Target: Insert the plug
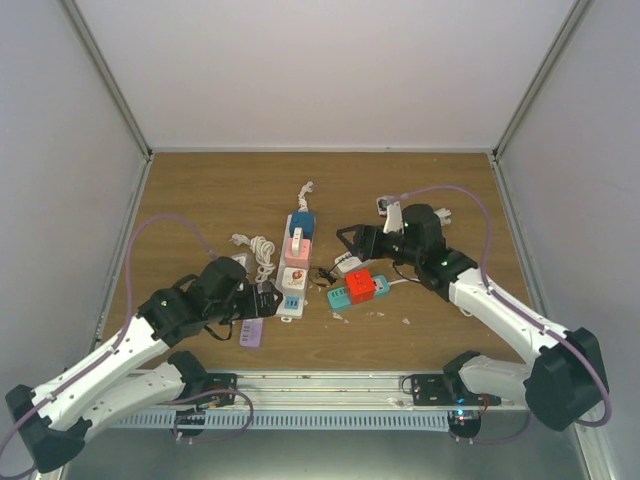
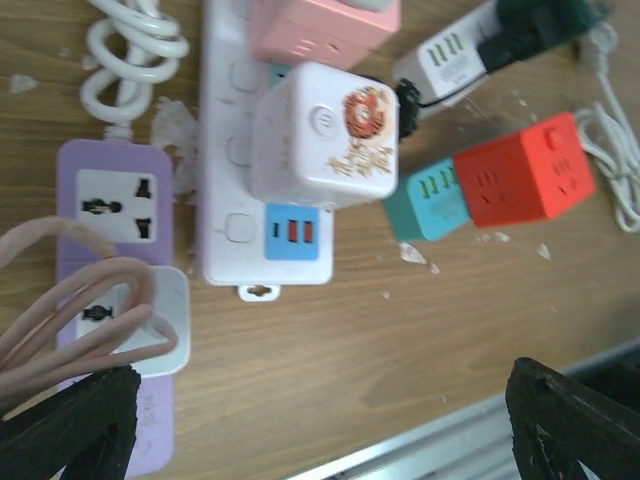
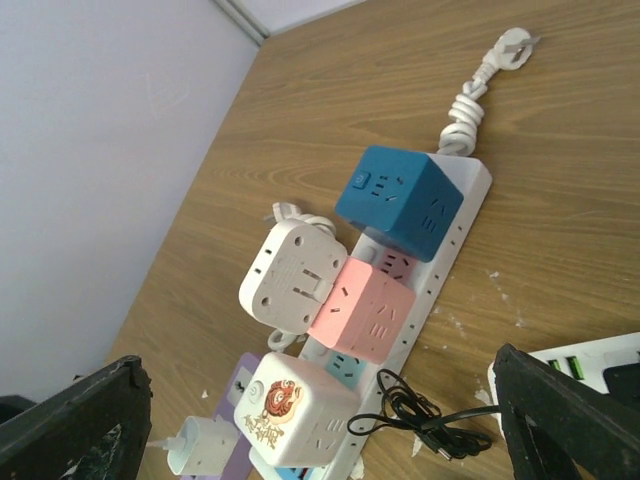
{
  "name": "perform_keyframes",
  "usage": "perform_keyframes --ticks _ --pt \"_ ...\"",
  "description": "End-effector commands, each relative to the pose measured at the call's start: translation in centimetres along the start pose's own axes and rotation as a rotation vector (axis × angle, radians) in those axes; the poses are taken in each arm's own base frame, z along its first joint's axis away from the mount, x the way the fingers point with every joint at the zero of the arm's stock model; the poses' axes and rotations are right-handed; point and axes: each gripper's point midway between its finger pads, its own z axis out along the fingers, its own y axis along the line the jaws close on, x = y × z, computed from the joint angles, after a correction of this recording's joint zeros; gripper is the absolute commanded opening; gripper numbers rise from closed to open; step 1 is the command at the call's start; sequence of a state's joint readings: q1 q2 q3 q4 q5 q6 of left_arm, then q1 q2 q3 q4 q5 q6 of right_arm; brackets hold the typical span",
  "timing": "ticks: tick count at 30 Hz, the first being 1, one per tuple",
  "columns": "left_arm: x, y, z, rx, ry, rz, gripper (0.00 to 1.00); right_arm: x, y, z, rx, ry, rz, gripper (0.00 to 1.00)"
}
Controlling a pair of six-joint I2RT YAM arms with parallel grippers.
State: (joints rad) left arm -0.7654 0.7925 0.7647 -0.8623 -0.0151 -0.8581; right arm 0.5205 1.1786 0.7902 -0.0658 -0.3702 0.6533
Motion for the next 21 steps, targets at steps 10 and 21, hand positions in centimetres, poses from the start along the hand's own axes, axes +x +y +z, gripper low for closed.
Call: perform_keyframes --ticks 10,21 --pt "-0.7 0.3 -2.4 0.013 -0.051 0.001 0.99 -3.9 -1.8 -3.9 0.226 -0.157 0.075 0.95" --pt "-6.8 -3.7 -7.6 0.132 -0.336 0.138 0.99 -6.8 -3.3 -8.6 0.445 -0.281 -0.007 0.98"
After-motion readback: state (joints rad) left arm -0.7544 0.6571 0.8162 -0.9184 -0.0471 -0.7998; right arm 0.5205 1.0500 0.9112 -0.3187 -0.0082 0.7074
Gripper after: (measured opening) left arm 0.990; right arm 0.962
